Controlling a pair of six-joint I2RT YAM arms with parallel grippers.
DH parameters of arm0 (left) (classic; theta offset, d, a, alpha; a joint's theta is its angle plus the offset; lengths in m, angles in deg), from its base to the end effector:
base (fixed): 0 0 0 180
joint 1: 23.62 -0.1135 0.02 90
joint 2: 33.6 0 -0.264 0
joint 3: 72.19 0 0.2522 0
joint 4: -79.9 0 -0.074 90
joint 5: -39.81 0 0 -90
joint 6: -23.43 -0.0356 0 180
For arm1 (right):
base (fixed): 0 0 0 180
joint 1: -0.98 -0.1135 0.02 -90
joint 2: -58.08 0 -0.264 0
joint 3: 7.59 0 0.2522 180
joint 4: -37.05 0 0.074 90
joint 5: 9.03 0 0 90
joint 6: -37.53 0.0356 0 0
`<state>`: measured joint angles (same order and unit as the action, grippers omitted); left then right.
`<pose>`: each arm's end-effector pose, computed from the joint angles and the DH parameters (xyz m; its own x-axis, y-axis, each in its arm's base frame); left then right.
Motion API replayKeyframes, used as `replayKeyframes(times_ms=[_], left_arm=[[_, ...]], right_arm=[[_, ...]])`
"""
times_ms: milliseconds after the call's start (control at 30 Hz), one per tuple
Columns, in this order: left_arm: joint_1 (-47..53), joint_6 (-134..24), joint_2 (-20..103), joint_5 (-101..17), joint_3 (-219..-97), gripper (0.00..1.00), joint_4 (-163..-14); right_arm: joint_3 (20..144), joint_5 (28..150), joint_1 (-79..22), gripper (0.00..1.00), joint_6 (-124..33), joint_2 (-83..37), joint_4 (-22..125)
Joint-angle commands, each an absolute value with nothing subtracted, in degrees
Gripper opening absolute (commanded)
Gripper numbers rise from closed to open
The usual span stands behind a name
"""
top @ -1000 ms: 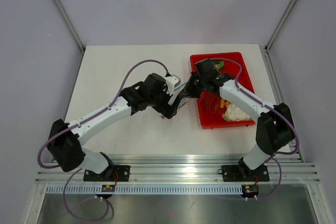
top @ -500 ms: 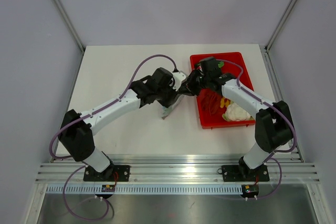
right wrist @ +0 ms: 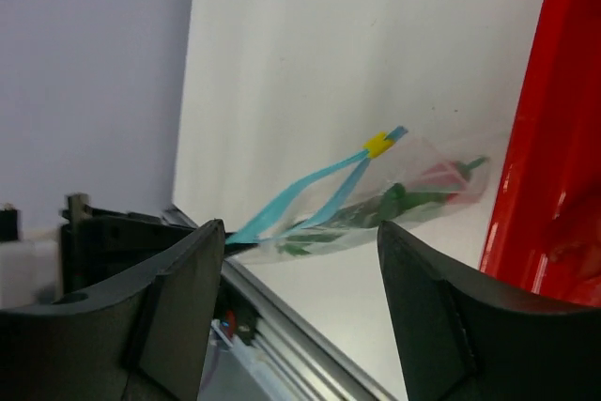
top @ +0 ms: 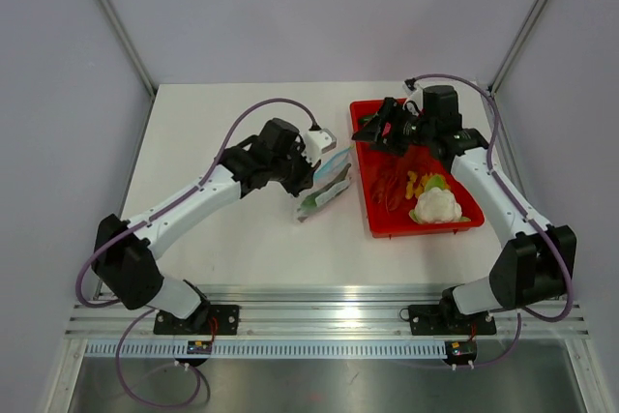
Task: Place the food in the zip-top bag and seal the zipper
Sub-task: Zip the zipper food storage bag.
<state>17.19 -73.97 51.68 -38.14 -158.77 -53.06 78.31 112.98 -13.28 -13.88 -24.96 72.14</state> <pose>0.2422 -0.2189 0.3044 -0.4410 0.5472 -0.7114 0.8130 0.5793 -0.0584 0.3133 0.0991 0.3326 -0.8054 0.3410 -0.4849 -0.1805 0.6380 0.7486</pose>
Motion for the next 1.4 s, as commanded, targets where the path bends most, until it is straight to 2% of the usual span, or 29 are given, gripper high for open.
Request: replayKeyframes(times_ms=[0, 133, 300, 500, 833, 1000, 1367], left_arm=[[14.5, -80.4, 47.1, -28.9, -158.3, 0.00, -55.9], [12.7, -87.4, 44.9, -23.7, -157.2, 0.00, -54.4], [12.2, -94.2, 42.0, -21.9, -154.4, 0.00, -53.4], [11.5, -98.0, 39.5, -16.5, -153.6, 0.00, -53.4], [10.8, -102.2, 38.0, -13.6, -155.5, 0.00, -47.0], [9.6, -104.5, 35.8, -13.8, -155.7, 0.00, -44.2], [7.4, -108.2, 30.9, -13.0, -157.4, 0.00, -39.8]], right_arm=[[77.6, 112.7, -13.8, 0.73, -34.7, -21.7, 73.3], [71.4, 108.6, -13.8, 0.73, -46.0, -13.3, 68.0], [61.2, 114.5, -13.8, 0.73, -60.9, -4.8, 58.5], [59.7, 127.5, -13.8, 0.70, -71.5, -2.2, 62.9], [59.0, 131.1, -13.7, 0.73, -73.8, -1.6, 63.5], [58.6, 131.0, -13.7, 0.82, -73.4, -1.7, 63.6], [58.4, 138.7, -13.8, 0.82, -72.8, -1.2, 65.3]])
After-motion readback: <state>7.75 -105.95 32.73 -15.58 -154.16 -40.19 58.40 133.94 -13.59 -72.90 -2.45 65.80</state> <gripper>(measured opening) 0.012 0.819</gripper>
